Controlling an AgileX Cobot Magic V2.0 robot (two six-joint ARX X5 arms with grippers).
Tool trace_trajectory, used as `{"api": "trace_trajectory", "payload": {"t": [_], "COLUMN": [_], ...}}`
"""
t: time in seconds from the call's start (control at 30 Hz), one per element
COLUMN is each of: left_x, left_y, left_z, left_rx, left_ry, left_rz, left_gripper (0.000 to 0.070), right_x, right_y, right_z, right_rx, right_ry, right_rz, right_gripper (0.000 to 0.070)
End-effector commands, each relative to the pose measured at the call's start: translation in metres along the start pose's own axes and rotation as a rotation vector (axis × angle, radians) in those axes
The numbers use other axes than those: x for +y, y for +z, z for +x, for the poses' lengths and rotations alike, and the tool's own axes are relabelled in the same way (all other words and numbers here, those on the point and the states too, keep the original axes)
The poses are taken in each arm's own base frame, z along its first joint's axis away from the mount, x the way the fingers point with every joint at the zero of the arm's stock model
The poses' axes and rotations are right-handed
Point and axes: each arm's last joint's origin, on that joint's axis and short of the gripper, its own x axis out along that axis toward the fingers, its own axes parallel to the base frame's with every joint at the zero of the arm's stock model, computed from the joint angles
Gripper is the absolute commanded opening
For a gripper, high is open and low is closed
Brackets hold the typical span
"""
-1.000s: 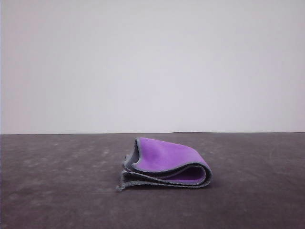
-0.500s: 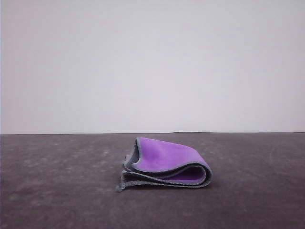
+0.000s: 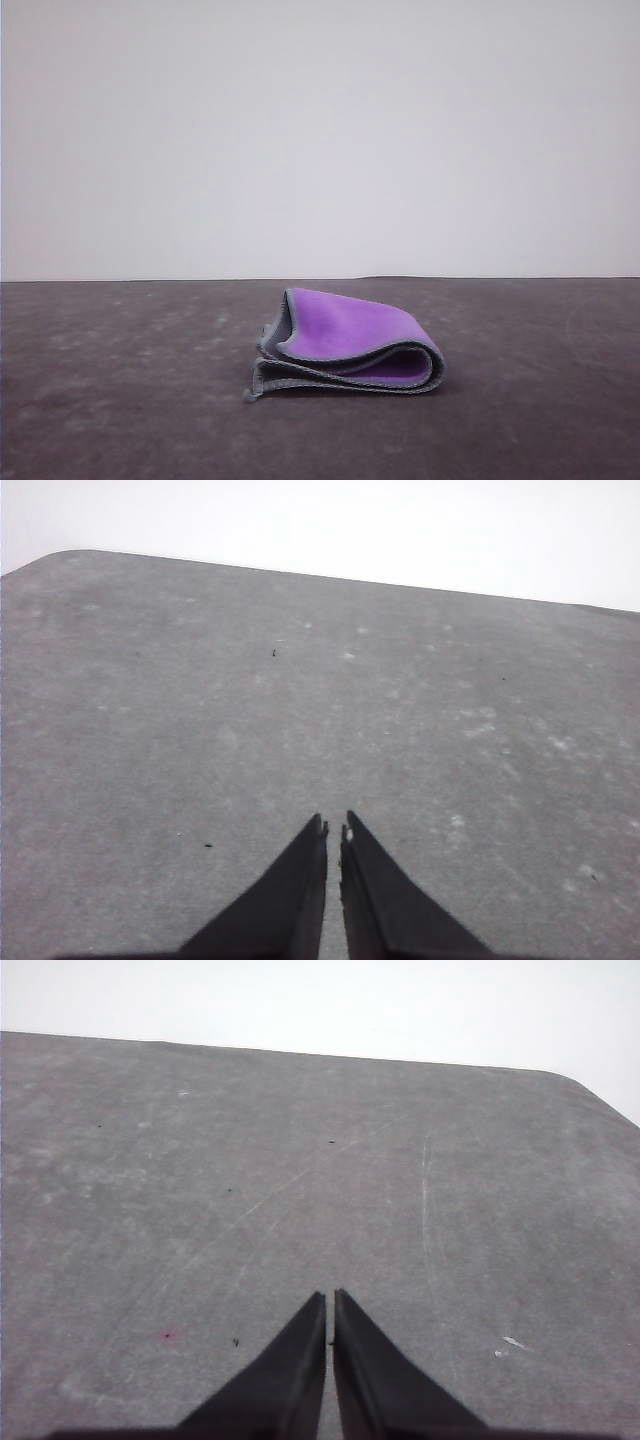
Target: Fold clothes
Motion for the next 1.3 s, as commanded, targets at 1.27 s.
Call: {"api": "trace_trajectory", "payload": {"t": [1.27], "left_x": [0.0008], "left_y": [-0.0071], "left_z": [0.002], "left_rx": [0.025], "left_ry": [0.003], "left_rz": [-0.004], "left_gripper": [0.0017], "right_x": [-0.0001], "right_y": [-0.0003], "right_z": [0.0004], "right_rx": [-0.009], "right_ry": [-0.003], "right_rz": [0.014], "right_gripper": [0.0009]}}
